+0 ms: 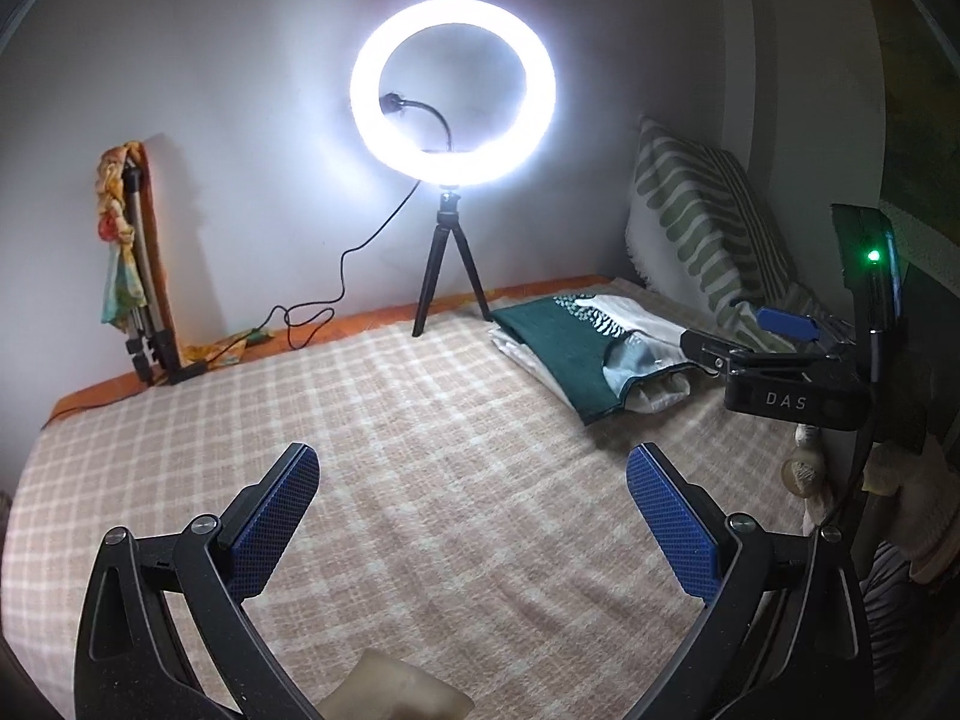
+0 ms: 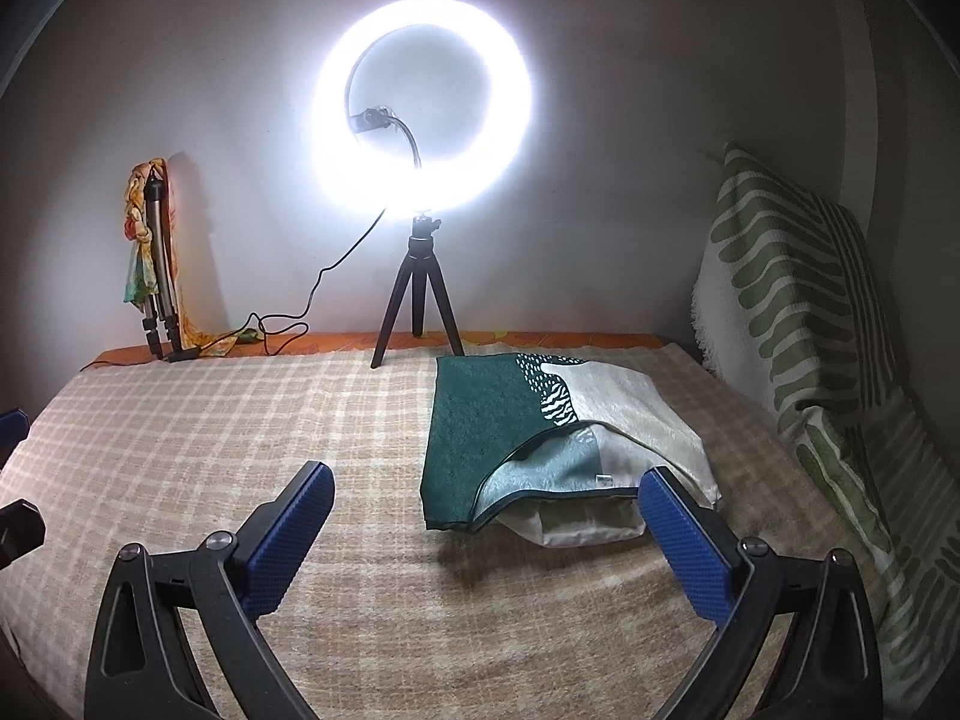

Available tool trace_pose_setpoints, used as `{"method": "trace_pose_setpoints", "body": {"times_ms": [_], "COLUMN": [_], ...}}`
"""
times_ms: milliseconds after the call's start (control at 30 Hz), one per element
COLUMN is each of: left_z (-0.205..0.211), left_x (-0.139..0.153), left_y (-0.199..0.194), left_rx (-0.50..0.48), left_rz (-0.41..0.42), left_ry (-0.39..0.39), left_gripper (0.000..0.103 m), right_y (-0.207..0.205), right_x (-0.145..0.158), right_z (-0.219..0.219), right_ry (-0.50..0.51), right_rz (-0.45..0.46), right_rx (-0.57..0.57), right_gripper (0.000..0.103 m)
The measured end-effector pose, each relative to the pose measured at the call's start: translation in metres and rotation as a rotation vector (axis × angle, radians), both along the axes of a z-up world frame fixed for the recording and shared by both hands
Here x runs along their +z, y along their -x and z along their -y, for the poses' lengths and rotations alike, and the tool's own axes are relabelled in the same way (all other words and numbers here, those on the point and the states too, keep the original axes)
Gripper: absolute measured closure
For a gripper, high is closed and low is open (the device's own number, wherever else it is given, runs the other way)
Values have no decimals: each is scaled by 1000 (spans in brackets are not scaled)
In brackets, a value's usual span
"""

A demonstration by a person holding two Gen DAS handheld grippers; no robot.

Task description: Fold small clothes

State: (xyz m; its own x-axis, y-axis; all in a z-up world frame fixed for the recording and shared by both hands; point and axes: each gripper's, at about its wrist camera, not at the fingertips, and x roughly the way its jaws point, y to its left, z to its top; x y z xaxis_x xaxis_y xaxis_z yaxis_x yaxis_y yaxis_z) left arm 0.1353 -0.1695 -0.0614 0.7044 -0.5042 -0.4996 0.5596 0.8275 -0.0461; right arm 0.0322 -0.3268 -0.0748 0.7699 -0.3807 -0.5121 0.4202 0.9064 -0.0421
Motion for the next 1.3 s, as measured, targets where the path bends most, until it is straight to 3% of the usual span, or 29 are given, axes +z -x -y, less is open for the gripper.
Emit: {"method": "trace_pose_setpoints", "body": {"times_ms": [433,1300], "left_z": [2,-6], "left_x": [-20,-14], "left_y": [-7,-1], "left_rx": [44,45], "left_rz": [6,16], "left_ry": [-81,-60], "left_gripper": [1,1], "right_y": [-4,0], "right_x": [-13,-13], "right_z": [-3,-6], "right_ry": [-20,-14], "right_rz": [18,44], "right_rx": [-17,-54], "right_gripper": [0,0]}}
